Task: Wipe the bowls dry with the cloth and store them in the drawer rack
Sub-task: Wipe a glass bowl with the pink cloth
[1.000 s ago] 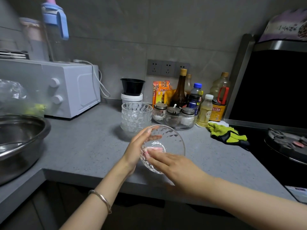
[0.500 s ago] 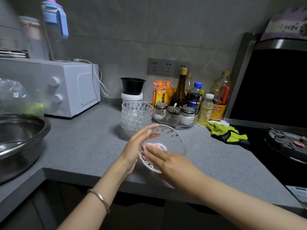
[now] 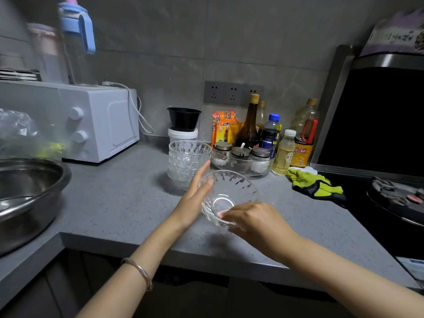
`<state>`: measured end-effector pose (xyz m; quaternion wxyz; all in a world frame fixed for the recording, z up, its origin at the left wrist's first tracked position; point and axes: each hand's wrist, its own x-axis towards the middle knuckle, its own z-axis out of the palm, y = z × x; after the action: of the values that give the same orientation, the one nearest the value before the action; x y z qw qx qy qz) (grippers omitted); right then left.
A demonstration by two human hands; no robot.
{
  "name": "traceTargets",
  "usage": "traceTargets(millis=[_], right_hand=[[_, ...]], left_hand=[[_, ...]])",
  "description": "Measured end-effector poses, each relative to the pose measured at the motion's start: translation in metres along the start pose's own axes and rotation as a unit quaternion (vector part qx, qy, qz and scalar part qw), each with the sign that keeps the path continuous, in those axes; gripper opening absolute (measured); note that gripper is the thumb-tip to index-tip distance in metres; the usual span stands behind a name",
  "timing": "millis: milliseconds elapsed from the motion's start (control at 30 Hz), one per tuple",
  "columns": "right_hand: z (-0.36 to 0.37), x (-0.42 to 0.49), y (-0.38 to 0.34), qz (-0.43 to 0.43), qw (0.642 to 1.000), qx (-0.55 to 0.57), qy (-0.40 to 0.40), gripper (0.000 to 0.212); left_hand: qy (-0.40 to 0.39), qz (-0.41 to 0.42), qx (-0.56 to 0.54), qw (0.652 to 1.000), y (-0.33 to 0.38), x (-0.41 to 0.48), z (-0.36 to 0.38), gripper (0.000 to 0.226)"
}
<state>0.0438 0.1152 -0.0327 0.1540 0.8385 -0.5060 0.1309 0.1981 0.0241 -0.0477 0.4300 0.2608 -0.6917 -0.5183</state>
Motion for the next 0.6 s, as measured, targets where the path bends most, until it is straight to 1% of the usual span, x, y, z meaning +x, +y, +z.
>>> traceTargets(millis=[33,67,100,133,200,233,267,300,367,400,433,467,533,567,600], right_hand=[[-0.003,0.001,0.001,-0.005,1.0,0.007,0.015,0.028],[-0.005,0.001,0.002,-0.01,0.999,0.014,0.03,0.027],[-0.008,0.002,0.003,-0.013,0.999,0.023,0.045,0.026],[-0.011,0.002,0.003,-0.01,0.998,0.039,0.058,0.025],[-0.016,0.001,0.001,0.01,0.993,0.083,0.08,0.021],[-0.017,0.0,0.001,0.024,0.989,0.115,0.086,0.02],[-0.017,-0.001,-0.001,0.04,0.982,0.162,0.085,0.02],[-0.018,-0.001,-0.003,0.058,0.97,0.225,0.074,0.022],[-0.026,-0.002,-0.002,0.1,0.923,0.37,0.027,0.032],[-0.034,-0.002,0.0,0.116,0.896,0.43,-0.007,0.035],[-0.041,-0.004,0.003,0.123,0.874,0.469,-0.036,0.035],[-0.047,-0.006,0.007,0.123,0.864,0.485,-0.057,0.033],[-0.054,-0.009,0.011,0.133,0.871,0.468,-0.062,0.032],[-0.054,-0.009,0.013,0.151,0.878,0.454,-0.032,0.031],[-0.055,-0.008,0.014,0.172,0.878,0.446,0.018,0.03]], left_hand=[[0.022,0.053,0.065,0.996,0.001,0.0,-0.001,0.042],[0.041,0.12,0.144,0.981,0.002,0.0,-0.002,0.042],[0.055,0.19,0.215,0.956,0.001,-0.001,-0.004,0.044],[0.066,0.255,0.259,0.929,-0.001,-0.001,-0.006,0.045],[0.102,0.364,0.295,0.878,-0.005,0.001,-0.007,0.049],[0.125,0.396,0.295,0.861,-0.006,0.003,-0.004,0.054],[0.147,0.404,0.278,0.859,-0.005,0.003,0.0,0.059],[0.164,0.387,0.237,0.876,-0.001,0.003,0.004,0.061],[0.173,0.308,0.123,0.927,0.003,0.0,0.011,0.06],[0.165,0.26,0.075,0.949,0.003,-0.001,0.013,0.058],[0.165,0.22,0.042,0.961,0.001,-0.002,0.014,0.057],[0.168,0.193,0.018,0.967,0.0,-0.003,0.013,0.057],[0.18,0.162,-0.028,0.97,-0.002,-0.004,0.014,0.06],[0.185,0.156,-0.045,0.969,-0.002,-0.004,0.015,0.062],[0.188,0.152,-0.059,0.969,-0.001,-0.003,0.017,0.061]])
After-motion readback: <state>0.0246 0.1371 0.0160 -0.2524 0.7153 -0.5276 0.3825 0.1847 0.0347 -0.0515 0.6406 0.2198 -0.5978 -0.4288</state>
